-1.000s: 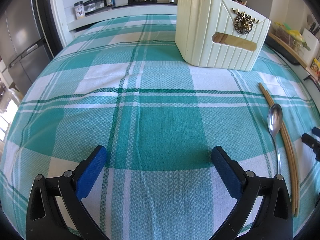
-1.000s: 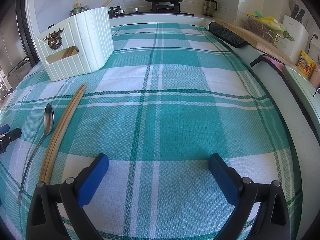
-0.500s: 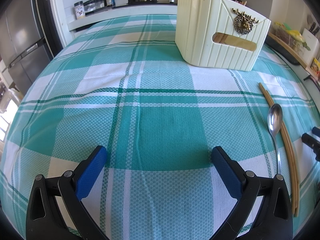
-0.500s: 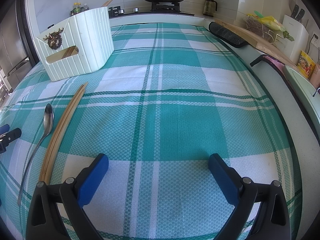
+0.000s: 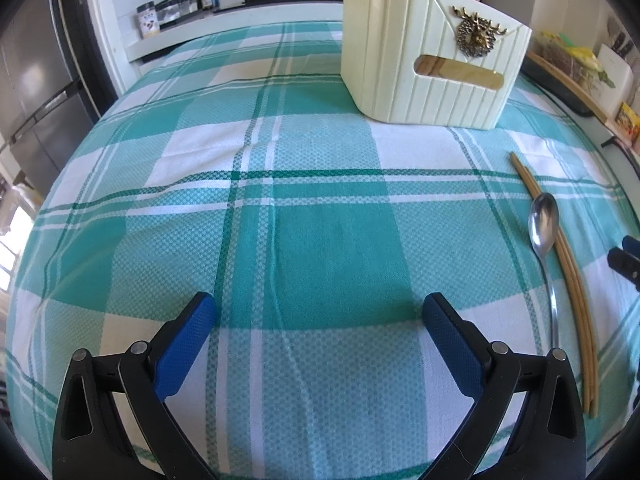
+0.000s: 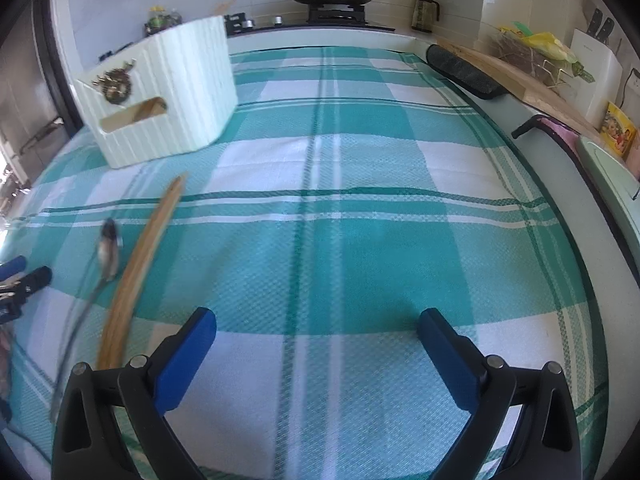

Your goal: Organize utensils

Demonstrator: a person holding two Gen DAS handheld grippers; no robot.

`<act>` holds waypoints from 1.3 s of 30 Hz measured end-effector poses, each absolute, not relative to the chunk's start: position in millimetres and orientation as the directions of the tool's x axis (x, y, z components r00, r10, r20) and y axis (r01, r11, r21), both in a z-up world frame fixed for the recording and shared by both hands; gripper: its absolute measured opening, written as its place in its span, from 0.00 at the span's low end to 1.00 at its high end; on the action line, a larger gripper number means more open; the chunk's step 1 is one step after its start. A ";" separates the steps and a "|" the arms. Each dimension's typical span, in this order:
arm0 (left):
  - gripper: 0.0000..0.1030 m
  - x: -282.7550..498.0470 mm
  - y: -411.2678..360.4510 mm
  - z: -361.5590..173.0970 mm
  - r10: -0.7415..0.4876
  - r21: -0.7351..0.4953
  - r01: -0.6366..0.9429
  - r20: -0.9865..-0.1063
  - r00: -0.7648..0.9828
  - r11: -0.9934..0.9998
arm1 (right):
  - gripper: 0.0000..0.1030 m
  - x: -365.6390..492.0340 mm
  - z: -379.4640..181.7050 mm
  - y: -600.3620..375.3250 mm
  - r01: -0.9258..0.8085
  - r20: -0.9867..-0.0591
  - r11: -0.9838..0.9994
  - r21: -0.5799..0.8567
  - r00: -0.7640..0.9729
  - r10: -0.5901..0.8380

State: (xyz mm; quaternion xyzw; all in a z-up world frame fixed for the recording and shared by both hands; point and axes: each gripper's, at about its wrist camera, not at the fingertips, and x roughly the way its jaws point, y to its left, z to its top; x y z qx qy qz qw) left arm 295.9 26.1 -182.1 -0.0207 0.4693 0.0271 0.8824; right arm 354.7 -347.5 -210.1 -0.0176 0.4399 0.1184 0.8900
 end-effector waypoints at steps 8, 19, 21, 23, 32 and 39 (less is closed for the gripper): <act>0.99 284.9 -25.8 -157.5 -0.232 -0.183 0.143 -0.798 0.556 0.973 | 0.99 319.7 -194.2 -286.2 -0.406 -0.787 0.912 0.063 0.541 0.296; 0.99 298.6 -53.8 -169.4 -0.168 -0.110 0.139 -0.829 0.533 0.984 | 0.98 327.6 -214.2 -289.9 -0.366 -0.844 0.930 0.031 0.488 0.221; 0.99 301.7 -61.4 -170.7 -0.159 -0.096 0.145 -0.834 0.529 0.985 | 0.98 325.7 -217.1 -291.0 -0.377 -0.838 0.926 -0.011 0.508 0.197; 0.99 303.4 -71.3 -174.2 -0.144 -0.071 0.156 -0.840 0.524 0.985 | 0.98 327.1 -216.7 -291.0 -0.378 -0.844 0.926 -0.007 0.499 0.197; 0.97 299.3 -40.0 -181.1 -0.041 0.015 0.104 -0.853 0.520 0.994 | 0.90 337.6 -212.8 -316.2 -0.395 -0.867 0.918 -0.028 0.468 0.174; 0.95 307.7 -66.3 -176.5 -0.123 0.023 0.320 -0.894 0.430 0.947 | 0.70 336.8 -206.1 -317.4 -0.528 -0.905 0.844 -0.095 0.399 0.147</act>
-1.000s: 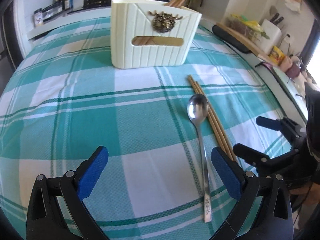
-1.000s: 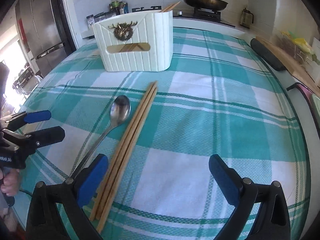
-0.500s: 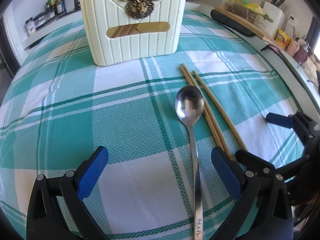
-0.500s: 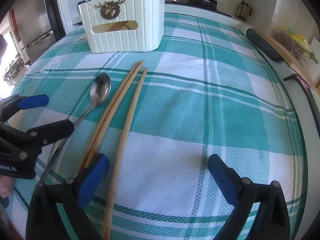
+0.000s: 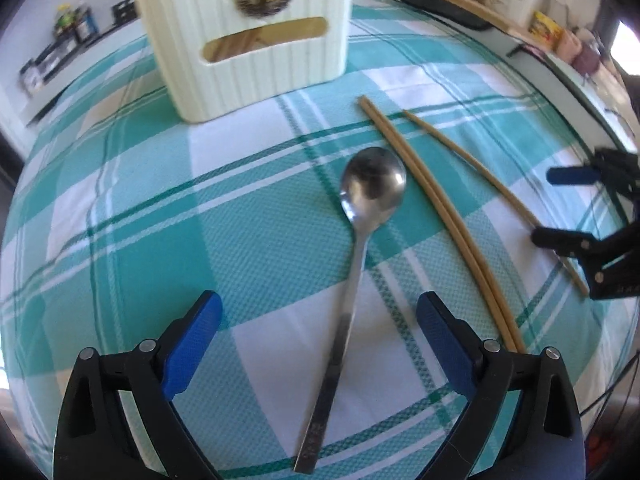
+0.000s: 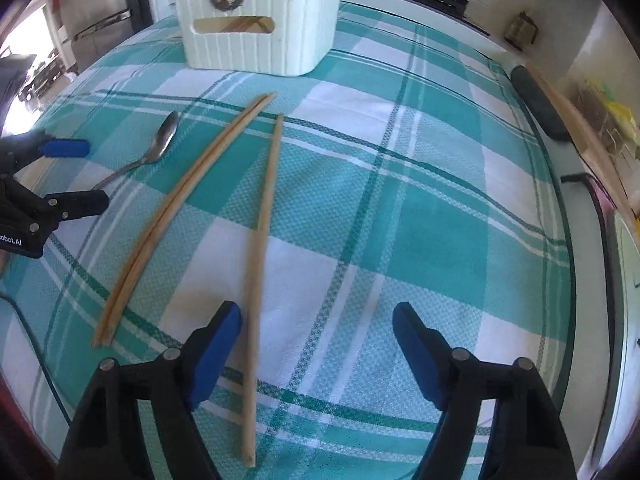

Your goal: Organize utensils

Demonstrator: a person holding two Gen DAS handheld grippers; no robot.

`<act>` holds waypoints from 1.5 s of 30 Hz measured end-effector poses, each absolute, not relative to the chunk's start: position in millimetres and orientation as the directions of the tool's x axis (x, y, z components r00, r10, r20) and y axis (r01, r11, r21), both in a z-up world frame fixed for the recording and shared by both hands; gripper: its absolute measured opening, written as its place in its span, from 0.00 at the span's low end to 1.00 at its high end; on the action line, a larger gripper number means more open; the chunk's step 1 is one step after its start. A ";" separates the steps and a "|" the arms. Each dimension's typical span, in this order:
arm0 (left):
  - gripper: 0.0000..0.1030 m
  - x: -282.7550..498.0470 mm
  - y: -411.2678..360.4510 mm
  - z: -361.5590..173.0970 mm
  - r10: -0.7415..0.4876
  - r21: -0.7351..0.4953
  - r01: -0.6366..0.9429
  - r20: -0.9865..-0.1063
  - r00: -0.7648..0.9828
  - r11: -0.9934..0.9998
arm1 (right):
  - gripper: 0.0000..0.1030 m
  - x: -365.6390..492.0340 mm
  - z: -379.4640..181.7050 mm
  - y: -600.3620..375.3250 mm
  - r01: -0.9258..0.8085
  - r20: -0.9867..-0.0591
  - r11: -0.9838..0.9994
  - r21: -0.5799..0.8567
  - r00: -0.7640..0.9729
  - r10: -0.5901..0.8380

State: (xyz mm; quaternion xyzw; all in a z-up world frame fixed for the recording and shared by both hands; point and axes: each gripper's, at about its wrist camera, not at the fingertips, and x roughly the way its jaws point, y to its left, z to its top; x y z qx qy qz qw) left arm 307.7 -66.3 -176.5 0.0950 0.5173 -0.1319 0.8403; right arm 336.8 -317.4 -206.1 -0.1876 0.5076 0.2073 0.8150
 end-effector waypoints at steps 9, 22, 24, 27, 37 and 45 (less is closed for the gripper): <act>0.47 358.9 -85.2 -170.6 -0.151 0.005 0.373 -0.910 0.387 0.928 | 0.31 388.6 -202.4 -279.7 -0.573 -0.911 0.820 0.001 0.338 0.238; 0.34 334.6 -27.6 -110.1 -0.274 -0.149 0.258 -0.782 0.559 0.954 | 0.07 384.4 -147.7 -305.9 -0.456 -0.766 0.875 0.161 0.502 0.402; 0.34 323.8 -15.0 -90.3 -0.285 -0.165 0.248 -0.747 0.600 0.955 | 0.07 370.9 -125.1 -316.5 -0.453 -0.705 0.870 0.194 0.553 0.445; 0.34 313.6 -1.3 -64.0 -0.294 -0.178 0.240 -0.703 0.648 0.954 | 0.07 355.5 -94.6 -326.0 -0.465 -0.623 0.859 0.214 0.612 0.486; 0.00 314.8 24.0 -21.2 -0.319 -0.218 0.232 -0.640 0.699 0.948 | 0.07 354.1 -36.4 -319.2 -0.484 -0.498 0.852 0.200 0.698 0.514; 0.02 321.6 72.5 -22.5 -0.317 -0.327 0.129 -0.625 0.713 0.936 | 0.07 355.2 -30.4 -313.7 -0.488 -0.479 0.847 0.211 0.703 0.525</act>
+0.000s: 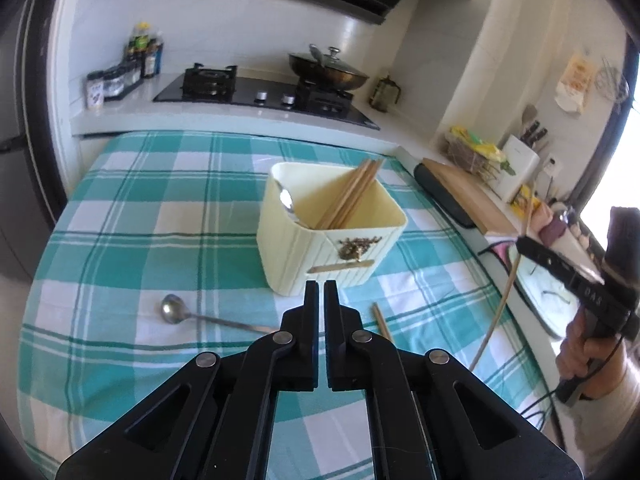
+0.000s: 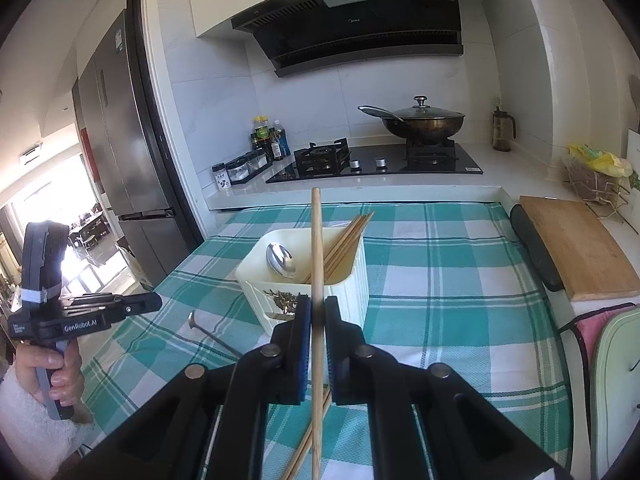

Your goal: Organize utensils

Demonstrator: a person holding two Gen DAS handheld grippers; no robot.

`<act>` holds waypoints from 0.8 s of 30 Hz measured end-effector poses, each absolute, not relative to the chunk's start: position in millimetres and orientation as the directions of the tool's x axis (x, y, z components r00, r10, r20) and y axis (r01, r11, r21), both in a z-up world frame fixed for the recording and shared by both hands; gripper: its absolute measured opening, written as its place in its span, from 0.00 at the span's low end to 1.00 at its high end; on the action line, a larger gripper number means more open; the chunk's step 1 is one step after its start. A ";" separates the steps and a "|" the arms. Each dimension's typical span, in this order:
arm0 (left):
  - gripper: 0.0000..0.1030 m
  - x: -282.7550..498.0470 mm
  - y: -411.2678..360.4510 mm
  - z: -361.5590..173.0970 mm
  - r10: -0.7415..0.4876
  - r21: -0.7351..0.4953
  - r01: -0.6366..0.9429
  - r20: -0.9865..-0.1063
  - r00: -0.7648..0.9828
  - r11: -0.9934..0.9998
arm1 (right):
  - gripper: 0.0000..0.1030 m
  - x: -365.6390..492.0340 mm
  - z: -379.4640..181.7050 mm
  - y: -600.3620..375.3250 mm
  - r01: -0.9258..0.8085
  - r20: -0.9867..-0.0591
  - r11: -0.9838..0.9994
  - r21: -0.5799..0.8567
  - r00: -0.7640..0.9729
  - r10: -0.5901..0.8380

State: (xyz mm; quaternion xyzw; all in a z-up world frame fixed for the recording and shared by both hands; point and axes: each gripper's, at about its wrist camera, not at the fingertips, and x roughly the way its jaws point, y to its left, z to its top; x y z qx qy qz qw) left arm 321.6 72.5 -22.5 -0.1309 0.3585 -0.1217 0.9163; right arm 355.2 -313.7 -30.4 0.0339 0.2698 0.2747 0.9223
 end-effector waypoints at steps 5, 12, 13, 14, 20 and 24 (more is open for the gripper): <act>0.32 331.0 145.7 -40.6 -0.228 -0.419 -0.100 -0.660 0.716 0.902 | 0.07 350.7 -37.8 -314.7 -0.501 -0.493 0.841 0.205 0.689 0.531; 0.52 367.8 153.5 -106.5 -0.220 -0.417 -0.213 -0.771 0.597 0.884 | 0.07 351.7 -48.3 -301.6 -0.529 -0.504 0.827 0.190 0.670 0.544; 0.54 374.8 151.0 -114.0 -0.220 -0.419 -0.224 -0.777 0.590 0.880 | 0.07 351.9 -49.3 -299.1 -0.532 -0.505 0.825 0.191 0.668 0.547; 0.57 382.9 149.1 -121.1 -0.215 -0.419 -0.238 -0.782 0.585 0.876 | 0.07 351.7 -50.1 -297.2 -0.534 -0.505 0.824 0.190 0.666 0.549; 0.63 429.9 144.0 -146.8 -0.077 -0.329 -0.373 -0.830 0.553 0.867 | 0.07 348.2 -55.3 -295.8 -0.542 -0.505 0.817 0.196 0.659 0.558; 0.60 456.0 133.3 -158.7 0.002 -0.257 -0.419 -0.851 0.525 0.871 | 0.07 347.2 -60.2 -296.7 -0.547 -0.508 0.815 0.191 0.656 0.559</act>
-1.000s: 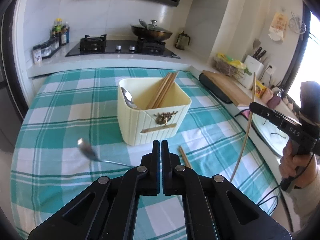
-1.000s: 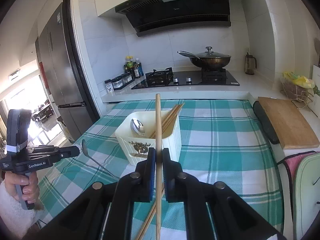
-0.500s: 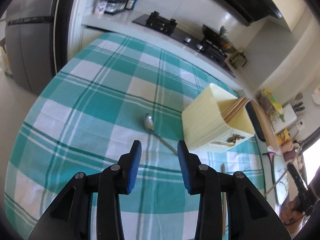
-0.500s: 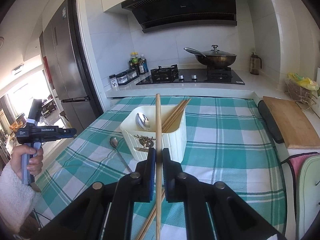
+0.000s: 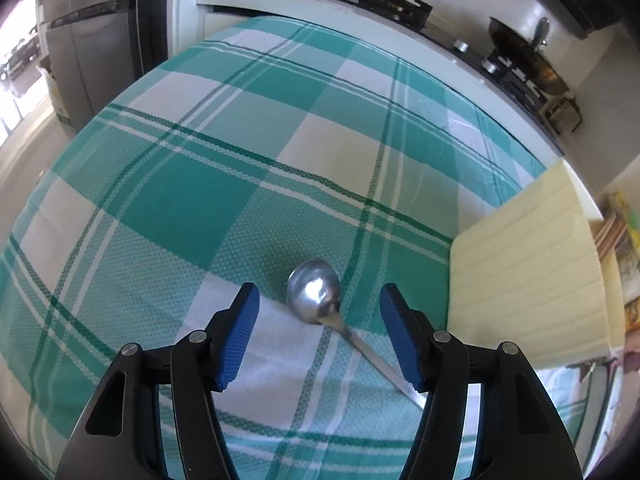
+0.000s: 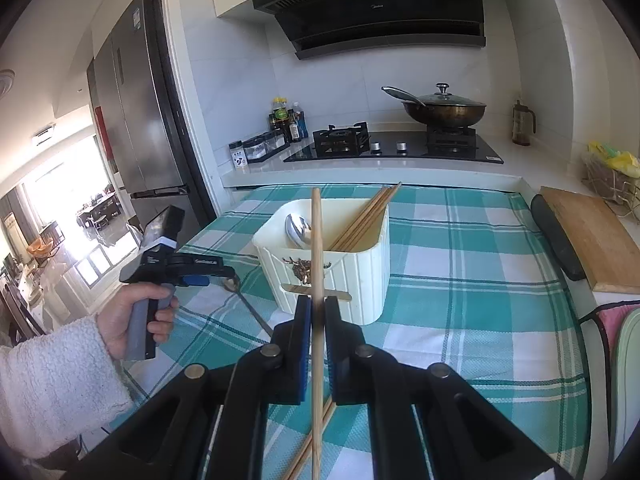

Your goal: Organize utensils

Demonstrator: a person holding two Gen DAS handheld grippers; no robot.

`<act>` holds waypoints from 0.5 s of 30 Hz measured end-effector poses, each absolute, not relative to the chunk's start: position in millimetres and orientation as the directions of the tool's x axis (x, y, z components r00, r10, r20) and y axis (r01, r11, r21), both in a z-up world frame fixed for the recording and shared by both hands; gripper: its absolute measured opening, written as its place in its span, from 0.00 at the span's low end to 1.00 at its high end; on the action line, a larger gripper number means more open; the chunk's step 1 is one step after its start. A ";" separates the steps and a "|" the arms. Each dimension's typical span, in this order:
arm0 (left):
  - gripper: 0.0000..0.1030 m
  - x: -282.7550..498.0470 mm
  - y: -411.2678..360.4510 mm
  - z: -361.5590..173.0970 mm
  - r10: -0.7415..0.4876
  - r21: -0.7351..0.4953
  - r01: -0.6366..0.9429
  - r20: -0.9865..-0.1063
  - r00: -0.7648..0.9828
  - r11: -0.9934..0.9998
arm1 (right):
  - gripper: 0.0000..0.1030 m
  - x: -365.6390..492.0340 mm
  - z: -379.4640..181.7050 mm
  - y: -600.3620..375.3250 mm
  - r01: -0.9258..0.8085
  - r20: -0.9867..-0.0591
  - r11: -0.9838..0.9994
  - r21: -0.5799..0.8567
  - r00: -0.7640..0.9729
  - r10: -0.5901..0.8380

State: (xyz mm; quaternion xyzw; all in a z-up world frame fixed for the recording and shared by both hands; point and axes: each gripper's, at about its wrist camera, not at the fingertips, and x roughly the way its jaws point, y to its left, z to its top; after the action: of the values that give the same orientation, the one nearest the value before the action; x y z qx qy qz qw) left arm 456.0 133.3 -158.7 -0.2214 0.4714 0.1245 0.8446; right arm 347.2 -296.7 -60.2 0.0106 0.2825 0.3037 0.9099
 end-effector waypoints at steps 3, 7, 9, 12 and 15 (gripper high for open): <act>0.29 465.6 129.6 -167.5 0.015 -0.237 -0.423 -0.859 0.512 0.874 | 0.07 347.5 -62.9 -299.2 -0.546 -0.509 0.813 0.201 0.651 0.563; 0.03 465.6 129.9 -173.0 0.029 -0.229 -0.389 -0.831 0.556 0.892 | 0.07 348.7 -66.4 -302.9 -0.543 -0.512 0.815 0.203 0.651 0.561; 0.03 460.5 130.8 -168.7 0.040 -0.223 -0.375 -0.814 0.580 0.900 | 0.07 348.1 -67.6 -306.2 -0.540 -0.510 0.817 0.203 0.654 0.559; 0.01 449.0 134.0 -154.5 0.021 -0.253 -0.338 -0.773 0.634 0.906 | 0.07 349.5 -68.8 -309.5 -0.532 -0.510 0.820 0.212 0.655 0.557; 0.01 433.4 134.2 -132.3 0.010 -0.260 -0.294 -0.733 0.680 0.920 | 0.07 346.9 -65.2 -312.3 -0.528 -0.501 0.821 0.216 0.662 0.557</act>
State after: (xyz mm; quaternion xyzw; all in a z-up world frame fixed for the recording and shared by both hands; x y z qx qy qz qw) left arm 433.4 134.2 -132.3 -0.1817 0.3908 0.0847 0.8984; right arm 346.9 -312.3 -65.2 0.0260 0.2831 0.2977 0.9113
